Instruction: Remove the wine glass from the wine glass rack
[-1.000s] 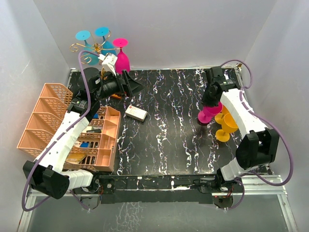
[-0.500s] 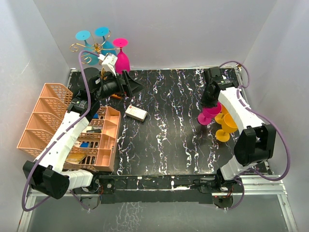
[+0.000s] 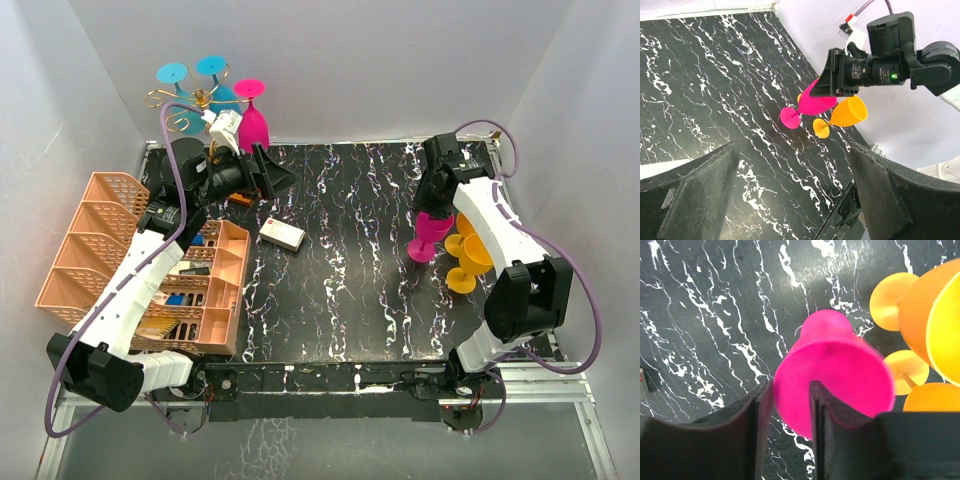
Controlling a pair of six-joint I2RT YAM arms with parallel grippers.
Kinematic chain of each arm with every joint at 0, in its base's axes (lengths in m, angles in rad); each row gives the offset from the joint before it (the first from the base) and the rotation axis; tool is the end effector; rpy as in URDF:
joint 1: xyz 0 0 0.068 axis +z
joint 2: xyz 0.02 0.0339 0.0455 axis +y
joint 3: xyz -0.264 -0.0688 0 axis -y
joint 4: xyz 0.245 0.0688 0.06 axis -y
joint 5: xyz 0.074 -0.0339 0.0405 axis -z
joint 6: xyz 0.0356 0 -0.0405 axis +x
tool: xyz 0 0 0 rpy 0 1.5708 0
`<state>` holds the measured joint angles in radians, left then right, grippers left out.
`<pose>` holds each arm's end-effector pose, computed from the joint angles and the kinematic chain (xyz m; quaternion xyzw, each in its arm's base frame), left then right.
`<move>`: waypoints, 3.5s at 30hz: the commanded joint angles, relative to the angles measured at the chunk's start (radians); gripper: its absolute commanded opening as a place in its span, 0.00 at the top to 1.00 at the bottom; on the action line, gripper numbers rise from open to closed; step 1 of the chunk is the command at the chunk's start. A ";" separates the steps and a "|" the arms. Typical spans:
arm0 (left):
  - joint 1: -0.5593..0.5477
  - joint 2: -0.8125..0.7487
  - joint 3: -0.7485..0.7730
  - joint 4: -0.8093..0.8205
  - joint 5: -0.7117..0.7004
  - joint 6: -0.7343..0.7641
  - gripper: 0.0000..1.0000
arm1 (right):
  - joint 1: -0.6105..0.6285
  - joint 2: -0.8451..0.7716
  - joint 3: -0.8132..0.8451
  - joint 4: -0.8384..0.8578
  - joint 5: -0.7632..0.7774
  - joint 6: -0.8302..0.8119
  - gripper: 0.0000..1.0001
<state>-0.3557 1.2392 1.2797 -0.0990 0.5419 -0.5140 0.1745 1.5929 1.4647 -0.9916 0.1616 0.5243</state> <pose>0.2568 -0.1150 0.4269 0.1276 0.7133 -0.4551 0.5175 0.3201 0.0506 0.3074 0.1868 0.9535 0.0024 0.2363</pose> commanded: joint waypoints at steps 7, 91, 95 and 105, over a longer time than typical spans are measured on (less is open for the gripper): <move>-0.003 0.010 0.043 0.024 0.024 -0.016 0.11 | -0.003 -0.189 0.091 0.069 0.006 -0.083 0.26; 0.224 0.930 1.127 -0.209 -0.445 0.052 0.56 | -0.003 -0.969 -0.681 0.553 -0.274 -0.255 0.01; 0.224 0.938 1.130 -0.216 -0.433 0.055 0.59 | -0.002 -0.967 -0.679 0.553 -0.275 -0.254 0.01; 0.224 0.935 1.145 -0.219 -0.443 0.060 0.75 | -0.002 -0.969 -0.681 0.553 -0.270 -0.254 0.01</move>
<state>-0.1329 2.1719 2.3772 -0.3138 0.0937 -0.4679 0.1738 0.6342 0.7879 -0.5106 -0.1257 0.2684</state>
